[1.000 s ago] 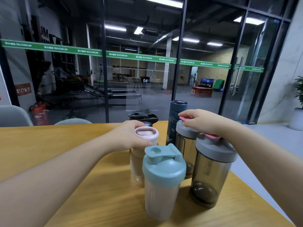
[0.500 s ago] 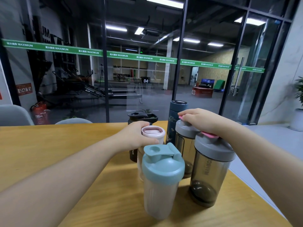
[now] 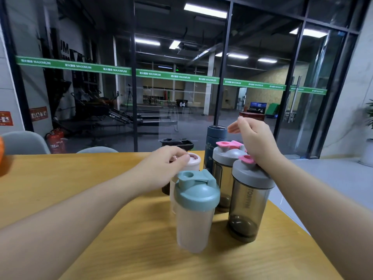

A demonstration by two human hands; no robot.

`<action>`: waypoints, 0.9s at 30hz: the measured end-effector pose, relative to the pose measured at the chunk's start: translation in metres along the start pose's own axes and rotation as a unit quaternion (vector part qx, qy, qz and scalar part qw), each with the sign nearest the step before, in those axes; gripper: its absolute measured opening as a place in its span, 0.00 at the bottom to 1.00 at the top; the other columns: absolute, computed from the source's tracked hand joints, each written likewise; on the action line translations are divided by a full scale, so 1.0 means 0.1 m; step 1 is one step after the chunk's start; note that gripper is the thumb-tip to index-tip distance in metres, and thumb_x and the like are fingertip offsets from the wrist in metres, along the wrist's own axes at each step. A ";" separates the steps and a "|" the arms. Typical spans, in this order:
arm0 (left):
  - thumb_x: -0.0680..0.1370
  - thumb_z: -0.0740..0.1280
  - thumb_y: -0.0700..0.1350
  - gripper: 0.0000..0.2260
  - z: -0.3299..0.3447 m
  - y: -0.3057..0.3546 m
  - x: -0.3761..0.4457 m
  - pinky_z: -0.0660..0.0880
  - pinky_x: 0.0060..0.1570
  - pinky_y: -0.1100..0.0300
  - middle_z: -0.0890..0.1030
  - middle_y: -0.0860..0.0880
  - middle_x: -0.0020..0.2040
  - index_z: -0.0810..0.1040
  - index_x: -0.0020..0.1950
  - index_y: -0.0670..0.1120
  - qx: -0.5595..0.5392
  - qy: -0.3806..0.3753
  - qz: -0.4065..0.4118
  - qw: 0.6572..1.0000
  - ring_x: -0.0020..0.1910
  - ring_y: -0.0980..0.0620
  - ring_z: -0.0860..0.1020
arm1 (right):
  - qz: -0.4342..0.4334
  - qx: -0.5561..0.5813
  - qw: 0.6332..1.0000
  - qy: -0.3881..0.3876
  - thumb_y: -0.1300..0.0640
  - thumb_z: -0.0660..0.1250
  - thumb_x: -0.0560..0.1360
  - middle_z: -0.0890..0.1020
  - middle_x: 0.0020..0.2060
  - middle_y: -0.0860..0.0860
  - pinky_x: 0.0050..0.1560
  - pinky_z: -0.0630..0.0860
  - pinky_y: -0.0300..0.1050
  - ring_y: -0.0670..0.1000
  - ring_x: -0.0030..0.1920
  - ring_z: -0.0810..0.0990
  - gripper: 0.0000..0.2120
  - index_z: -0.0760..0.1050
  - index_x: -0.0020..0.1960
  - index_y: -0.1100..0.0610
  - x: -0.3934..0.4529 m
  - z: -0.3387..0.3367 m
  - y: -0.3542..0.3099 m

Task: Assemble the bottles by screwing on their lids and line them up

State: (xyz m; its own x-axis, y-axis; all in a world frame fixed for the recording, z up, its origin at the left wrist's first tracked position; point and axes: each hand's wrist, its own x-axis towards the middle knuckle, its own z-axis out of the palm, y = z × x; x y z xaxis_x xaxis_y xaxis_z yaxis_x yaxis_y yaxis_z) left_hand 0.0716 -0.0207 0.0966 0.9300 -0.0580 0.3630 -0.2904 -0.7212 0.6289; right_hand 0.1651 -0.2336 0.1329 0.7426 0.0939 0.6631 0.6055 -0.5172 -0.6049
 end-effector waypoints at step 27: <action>0.82 0.56 0.54 0.25 0.41 -0.03 -0.38 0.70 0.56 0.62 0.67 0.52 0.70 0.52 0.77 0.56 -0.026 -0.045 -0.020 0.998 0.63 0.52 0.70 | -0.041 -0.327 0.939 -0.101 0.43 0.52 0.79 0.64 0.74 0.49 0.75 0.45 0.56 0.50 0.76 0.54 0.27 0.57 0.76 0.51 -0.73 -0.16 0.13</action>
State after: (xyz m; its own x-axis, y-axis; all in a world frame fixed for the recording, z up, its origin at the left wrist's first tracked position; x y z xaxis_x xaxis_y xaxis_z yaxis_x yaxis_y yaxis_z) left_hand 0.0467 -0.0445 0.0529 0.9570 -0.0939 0.2745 -0.2618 -0.6872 0.6777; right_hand 0.1140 -0.2606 0.0837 0.7799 0.2820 0.5588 0.4074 -0.9065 -0.1111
